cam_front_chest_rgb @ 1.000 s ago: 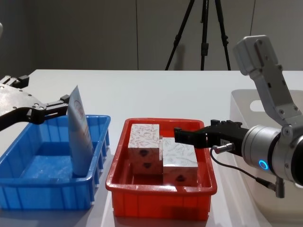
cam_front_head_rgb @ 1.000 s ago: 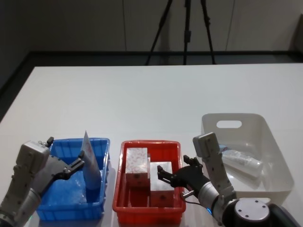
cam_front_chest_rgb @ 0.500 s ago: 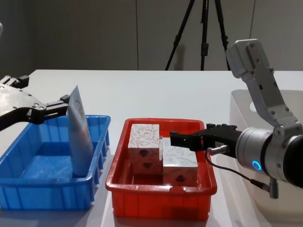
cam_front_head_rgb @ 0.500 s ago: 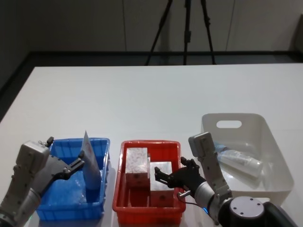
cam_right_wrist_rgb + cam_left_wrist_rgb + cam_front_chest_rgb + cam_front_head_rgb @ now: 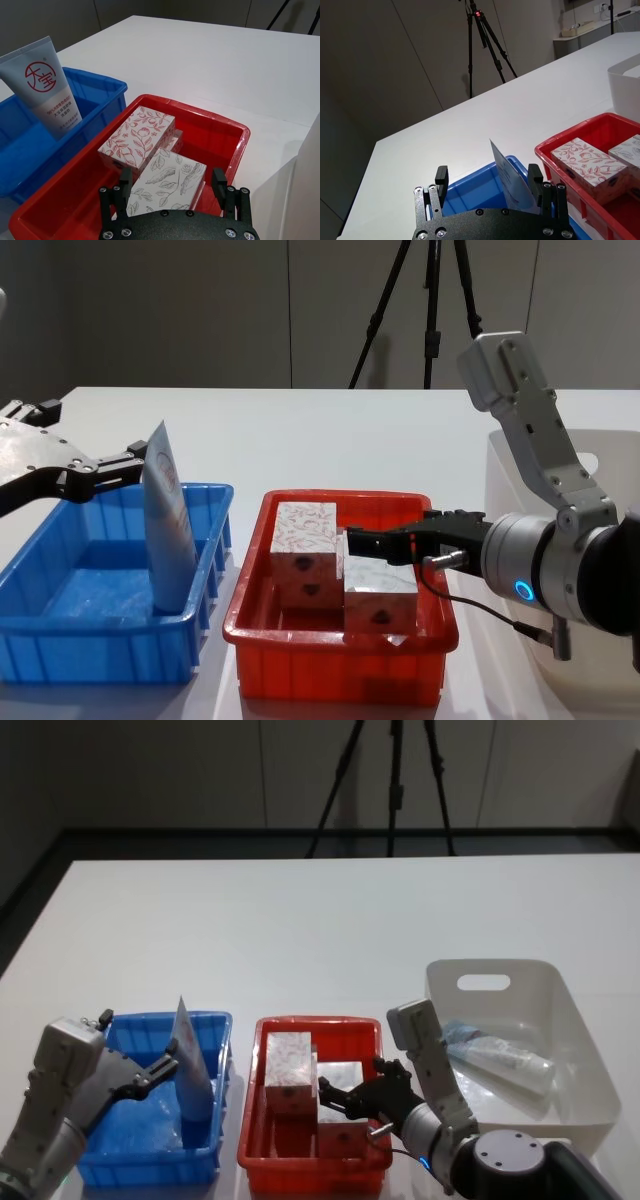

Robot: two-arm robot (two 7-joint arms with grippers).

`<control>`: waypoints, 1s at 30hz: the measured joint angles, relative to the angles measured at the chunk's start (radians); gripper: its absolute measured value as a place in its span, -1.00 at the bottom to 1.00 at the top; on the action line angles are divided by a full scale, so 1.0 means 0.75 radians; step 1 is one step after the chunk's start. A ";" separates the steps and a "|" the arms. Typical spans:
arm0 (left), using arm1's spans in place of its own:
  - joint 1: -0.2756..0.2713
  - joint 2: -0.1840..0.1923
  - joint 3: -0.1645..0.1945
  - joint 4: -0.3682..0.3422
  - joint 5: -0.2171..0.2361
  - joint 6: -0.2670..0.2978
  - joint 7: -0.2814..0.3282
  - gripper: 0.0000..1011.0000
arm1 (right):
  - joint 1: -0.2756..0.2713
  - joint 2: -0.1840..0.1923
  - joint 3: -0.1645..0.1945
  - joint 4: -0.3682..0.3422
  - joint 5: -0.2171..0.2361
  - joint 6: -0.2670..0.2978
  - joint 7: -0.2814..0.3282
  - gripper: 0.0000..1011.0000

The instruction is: Bimanual collaborative sorting of washing and personal care products

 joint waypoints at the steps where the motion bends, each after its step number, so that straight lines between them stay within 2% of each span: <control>1: 0.000 0.000 0.000 0.000 0.000 0.000 0.000 0.98 | 0.003 -0.001 -0.001 0.004 0.000 0.000 0.002 0.98; 15: 0.000 0.000 0.000 0.000 0.000 0.000 0.000 0.98 | 0.034 -0.016 -0.010 0.055 0.000 0.008 0.012 0.98; 30: 0.000 0.000 0.000 0.000 0.000 0.000 0.000 0.98 | 0.032 -0.038 0.007 0.067 0.008 0.052 -0.019 0.98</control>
